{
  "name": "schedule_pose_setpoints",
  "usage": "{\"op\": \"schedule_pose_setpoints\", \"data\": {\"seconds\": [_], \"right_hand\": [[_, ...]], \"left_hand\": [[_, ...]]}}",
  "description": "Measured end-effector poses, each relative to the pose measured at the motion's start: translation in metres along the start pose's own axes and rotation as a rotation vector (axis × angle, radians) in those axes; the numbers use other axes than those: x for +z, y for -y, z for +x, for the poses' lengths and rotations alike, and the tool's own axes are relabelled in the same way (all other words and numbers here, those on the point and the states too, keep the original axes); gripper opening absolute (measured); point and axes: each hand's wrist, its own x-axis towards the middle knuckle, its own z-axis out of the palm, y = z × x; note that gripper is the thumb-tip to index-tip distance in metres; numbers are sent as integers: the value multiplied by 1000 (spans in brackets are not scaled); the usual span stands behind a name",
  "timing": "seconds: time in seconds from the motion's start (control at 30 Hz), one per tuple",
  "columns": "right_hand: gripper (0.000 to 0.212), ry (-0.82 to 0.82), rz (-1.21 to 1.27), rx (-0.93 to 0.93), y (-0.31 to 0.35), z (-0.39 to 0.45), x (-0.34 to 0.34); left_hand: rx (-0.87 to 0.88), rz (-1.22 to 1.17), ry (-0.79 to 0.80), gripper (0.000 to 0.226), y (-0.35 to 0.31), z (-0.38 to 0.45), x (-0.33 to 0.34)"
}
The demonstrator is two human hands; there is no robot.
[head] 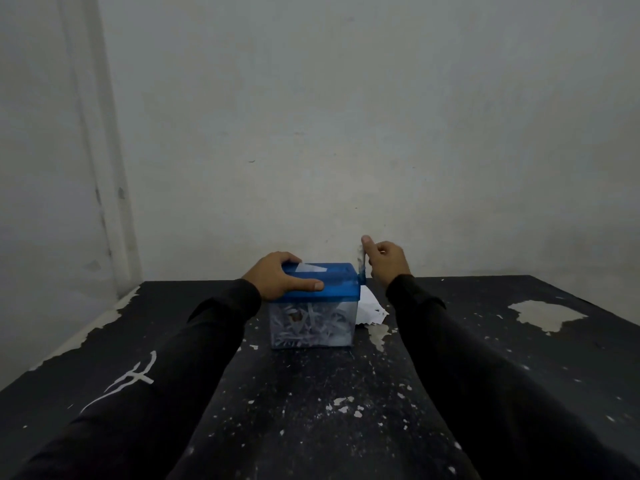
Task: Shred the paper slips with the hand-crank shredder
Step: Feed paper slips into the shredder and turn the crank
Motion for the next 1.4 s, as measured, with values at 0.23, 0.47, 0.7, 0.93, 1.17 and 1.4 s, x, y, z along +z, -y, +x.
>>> {"op": "schedule_pose_setpoints", "data": {"seconds": [0.23,0.47,0.7,0.93,1.17,1.4], "right_hand": [[47,-62,-32,53,-19,10,12],[44,65,-243,183,-40,-4,10],[41,73,-230,92,-81,-48,10],[54,150,-100,-11,-60,-60,9],[43,136,448,107,-3,-60,8],[33,2,225,95,-23,-46,16]], "left_hand": [[-4,9,-5,65,0,-2,-1],[10,-24,11,96,0,-6,-2],[-37,-29,9,118,7,-4,-8],[-56,-14,-11,120,10,-5,-18],[-66,4,-1,123,13,-6,-26],[-85,-15,-35,122,26,-9,-33]]}}
